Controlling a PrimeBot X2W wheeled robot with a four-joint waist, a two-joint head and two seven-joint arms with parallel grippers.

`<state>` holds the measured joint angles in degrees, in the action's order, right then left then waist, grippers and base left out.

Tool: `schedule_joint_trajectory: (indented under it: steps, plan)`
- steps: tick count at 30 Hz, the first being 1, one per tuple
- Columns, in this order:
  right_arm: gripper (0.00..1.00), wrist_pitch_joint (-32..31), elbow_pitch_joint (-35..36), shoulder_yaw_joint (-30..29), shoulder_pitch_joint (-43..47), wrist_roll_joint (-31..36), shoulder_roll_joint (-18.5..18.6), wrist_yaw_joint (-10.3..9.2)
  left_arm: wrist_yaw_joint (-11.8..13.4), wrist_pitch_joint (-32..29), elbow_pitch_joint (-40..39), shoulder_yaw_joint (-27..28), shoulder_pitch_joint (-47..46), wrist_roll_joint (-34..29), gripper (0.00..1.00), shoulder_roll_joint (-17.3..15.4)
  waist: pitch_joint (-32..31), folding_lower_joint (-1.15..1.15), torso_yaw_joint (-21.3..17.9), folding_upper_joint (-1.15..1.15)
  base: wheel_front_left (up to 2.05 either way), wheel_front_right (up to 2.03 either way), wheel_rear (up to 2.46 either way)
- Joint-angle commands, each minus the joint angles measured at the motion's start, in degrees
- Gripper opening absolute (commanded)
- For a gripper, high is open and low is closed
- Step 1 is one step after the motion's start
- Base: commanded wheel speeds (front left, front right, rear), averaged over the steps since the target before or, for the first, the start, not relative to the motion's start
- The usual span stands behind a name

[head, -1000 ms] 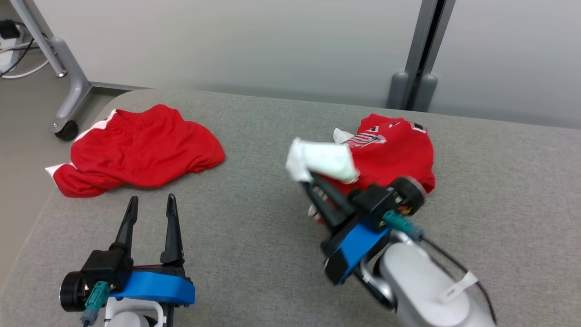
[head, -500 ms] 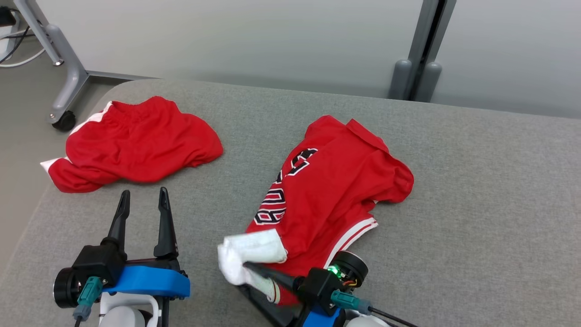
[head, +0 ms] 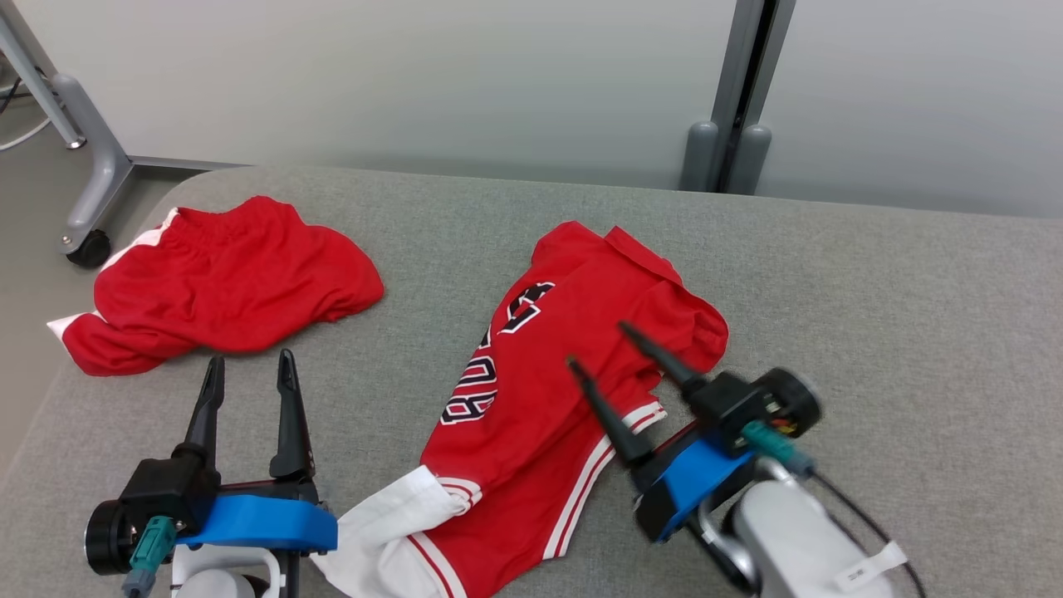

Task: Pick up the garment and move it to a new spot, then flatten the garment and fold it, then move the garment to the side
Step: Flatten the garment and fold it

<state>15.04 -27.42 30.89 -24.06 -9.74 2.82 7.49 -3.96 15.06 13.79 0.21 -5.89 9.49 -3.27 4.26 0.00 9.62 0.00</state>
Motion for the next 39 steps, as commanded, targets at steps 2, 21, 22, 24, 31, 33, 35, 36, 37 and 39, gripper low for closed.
schedule_joint_trajectory:
  steps: [2,21,22,24,31,33,35,36,37,39]
  plan:
    - [1.00,0.2,-0.5,-7.2,-0.6,3.9,0.5,0.01,0.1,0.2,-0.6,0.4,0.5,-0.4,1.00,-0.2,0.4,0.00,-0.3,0.00,0.00,0.00,0.00]
    - [1.00,-1.7,-15.4,-25.6,-7.6,14.4,2.5,0.01,-0.5,0.2,-1.1,-1.4,-3.0,0.3,1.00,0.2,6.1,0.00,3.3,0.00,0.00,0.00,0.00]
    - [1.00,-1.5,-16.9,-26.0,-8.3,14.7,2.4,0.01,-0.5,0.2,-1.0,-1.4,-3.2,0.4,1.00,0.3,6.4,0.00,3.5,0.00,0.00,0.00,0.00]
    - [1.00,-1.6,-20.0,-26.6,-9.5,15.7,2.3,0.01,-0.5,0.2,-0.7,-1.6,-3.7,0.5,1.00,0.3,7.1,0.00,4.0,0.00,0.00,0.00,0.00]
    - [1.00,-1.0,-29.1,-28.1,-12.2,17.0,1.6,0.01,-0.7,0.2,-0.2,-2.1,-5.1,0.8,1.00,0.3,8.0,0.00,5.5,0.00,0.00,0.00,0.00]
    - [1.00,-0.8,-31.4,-28.6,-12.8,17.1,1.5,0.01,-0.6,0.2,-0.1,-2.1,-5.3,0.9,1.00,0.3,8.1,0.00,5.7,0.00,0.00,0.00,0.00]
    - [1.00,-0.6,-33.2,-29.2,-13.3,17.4,1.2,0.01,-0.4,0.2,-0.1,-2.2,-5.1,1.0,1.00,0.4,8.2,0.00,5.7,0.00,0.00,0.00,0.00]
    - [1.00,-0.5,-34.1,-29.5,-13.5,17.5,1.1,0.01,-0.4,0.2,0.0,-2.2,-5.1,1.0,1.00,0.4,8.2,0.00,5.8,0.00,0.00,0.00,0.00]
    - [1.00,-0.3,-34.7,-29.5,-13.7,17.5,0.9,0.01,-0.4,0.2,0.1,-2.3,-5.2,1.0,1.00,0.4,8.2,0.00,5.8,0.00,0.00,0.00,0.00]
    - [0.00,-0.1,-34.9,-29.3,-14.4,17.0,0.5,0.01,-0.4,0.2,0.2,-2.4,-5.4,1.1,1.00,0.4,8.1,0.00,5.8,0.00,0.00,0.00,0.00]
